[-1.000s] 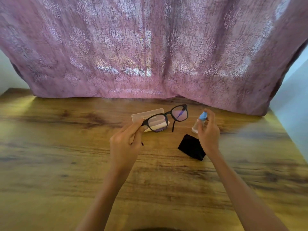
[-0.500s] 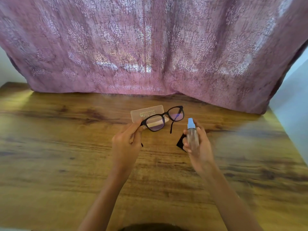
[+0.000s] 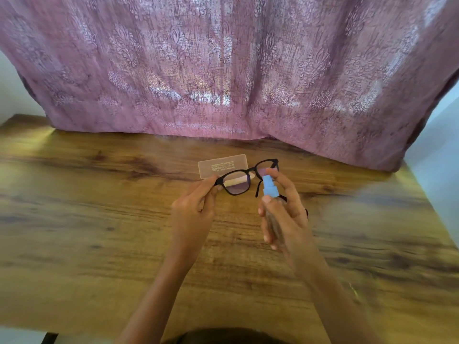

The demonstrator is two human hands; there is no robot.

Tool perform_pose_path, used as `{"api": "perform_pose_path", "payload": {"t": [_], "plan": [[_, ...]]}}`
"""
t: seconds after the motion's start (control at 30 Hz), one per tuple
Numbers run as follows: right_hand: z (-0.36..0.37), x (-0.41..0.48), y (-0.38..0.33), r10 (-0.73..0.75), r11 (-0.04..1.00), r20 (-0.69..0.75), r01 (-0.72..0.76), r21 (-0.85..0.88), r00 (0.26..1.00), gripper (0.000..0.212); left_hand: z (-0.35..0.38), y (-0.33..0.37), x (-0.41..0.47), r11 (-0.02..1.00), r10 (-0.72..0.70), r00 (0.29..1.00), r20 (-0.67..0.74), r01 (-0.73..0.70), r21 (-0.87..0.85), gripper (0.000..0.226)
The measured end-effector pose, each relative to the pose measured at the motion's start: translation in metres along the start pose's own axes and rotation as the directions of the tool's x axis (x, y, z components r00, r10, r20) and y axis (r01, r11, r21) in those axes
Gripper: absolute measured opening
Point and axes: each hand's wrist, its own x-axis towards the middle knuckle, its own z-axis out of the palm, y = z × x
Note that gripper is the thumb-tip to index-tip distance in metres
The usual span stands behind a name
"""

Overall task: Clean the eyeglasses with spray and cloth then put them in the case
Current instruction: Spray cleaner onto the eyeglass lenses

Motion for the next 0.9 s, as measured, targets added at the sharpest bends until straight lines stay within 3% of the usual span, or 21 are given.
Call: {"api": "perform_pose_path", "payload": {"t": [0.07,0.13,0.2,0.27,0.6,0.9], "plan": [[0.007,0.0,-0.005,-0.186,0.915,-0.038,0.159,-0.371,0.982,0.04,0.0,0.001,0.0,1.0,0.003,1.0,0.004,-0.003,-0.002,0.028],[0.012,0.001,-0.007,-0.366,0.704,-0.018,0.264,-0.659,0.93,0.041,0.0,0.001,0.0,1.0,0.008,1.0,0.006,-0.008,0.001,0.028],[0.015,0.002,-0.011,-0.44,0.543,0.008,0.273,-0.794,0.898,0.044,0.0,0.002,0.0,1.0,0.01,1.0,0.006,-0.01,0.0,0.027],[0.018,0.003,-0.012,-0.449,0.47,0.021,0.256,-0.844,0.893,0.048,0.0,0.002,-0.001,1.0,0.013,1.0,0.009,-0.013,-0.008,0.027],[0.03,0.003,-0.015,-0.402,0.409,0.072,0.249,-0.878,0.913,0.05,0.0,0.006,-0.002,1.0,-0.008,0.999,0.032,0.008,-0.024,0.024],[0.032,0.002,-0.015,-0.438,0.463,0.015,0.24,-0.853,0.899,0.048,0.0,0.006,-0.001,0.999,0.013,1.0,0.024,-0.012,-0.035,0.026]]}}
